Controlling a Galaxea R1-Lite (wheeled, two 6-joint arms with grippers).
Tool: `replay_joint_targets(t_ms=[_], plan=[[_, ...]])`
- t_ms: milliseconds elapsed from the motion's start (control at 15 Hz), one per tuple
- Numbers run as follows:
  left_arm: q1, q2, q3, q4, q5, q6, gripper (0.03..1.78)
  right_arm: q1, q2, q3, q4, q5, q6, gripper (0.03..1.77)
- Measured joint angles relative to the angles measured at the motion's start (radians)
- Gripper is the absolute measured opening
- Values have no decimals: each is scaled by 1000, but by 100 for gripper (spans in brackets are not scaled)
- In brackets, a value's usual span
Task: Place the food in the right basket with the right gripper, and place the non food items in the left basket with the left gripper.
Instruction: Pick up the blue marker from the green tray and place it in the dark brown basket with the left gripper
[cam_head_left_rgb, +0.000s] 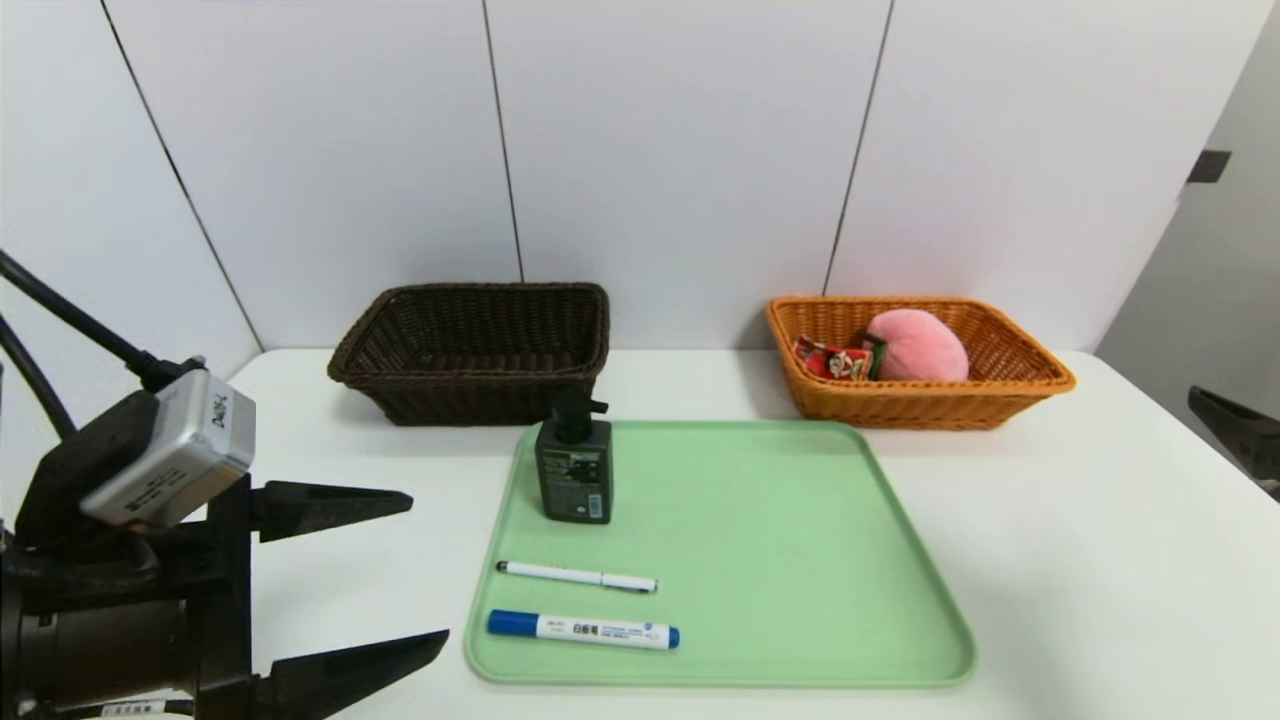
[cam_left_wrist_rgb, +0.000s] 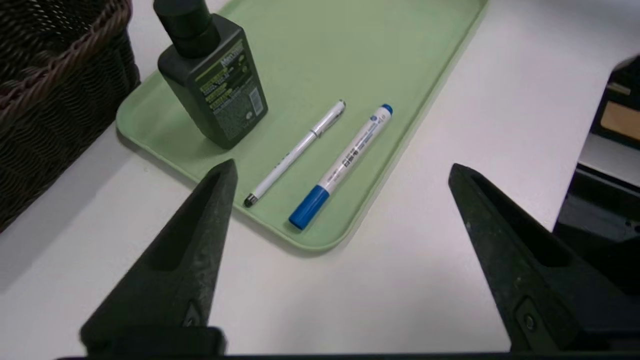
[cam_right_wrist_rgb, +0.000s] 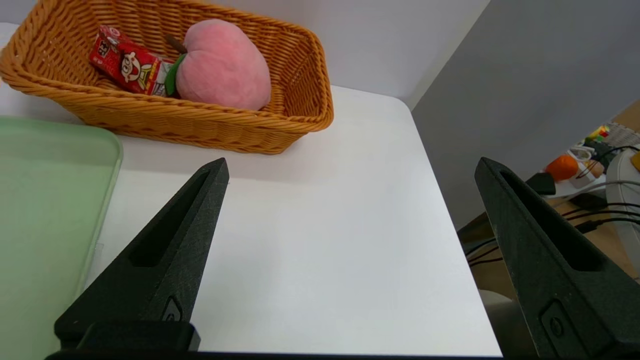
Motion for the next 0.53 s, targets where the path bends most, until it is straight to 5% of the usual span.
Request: replay_joint_targets(t_ms=[333, 400, 467, 533], plan=[[-86, 116, -314, 510, 7, 149, 80, 22, -27, 12, 1, 14, 0, 169], [-103, 150, -345, 558, 17, 179, 63, 27, -33, 17, 1, 21, 1, 169], [-124, 184, -367, 573, 28, 197, 10, 31, -40, 22, 5, 26, 1, 169], [-142, 213, -379, 574, 36, 202, 4, 34, -45, 27, 3, 32, 4, 170]])
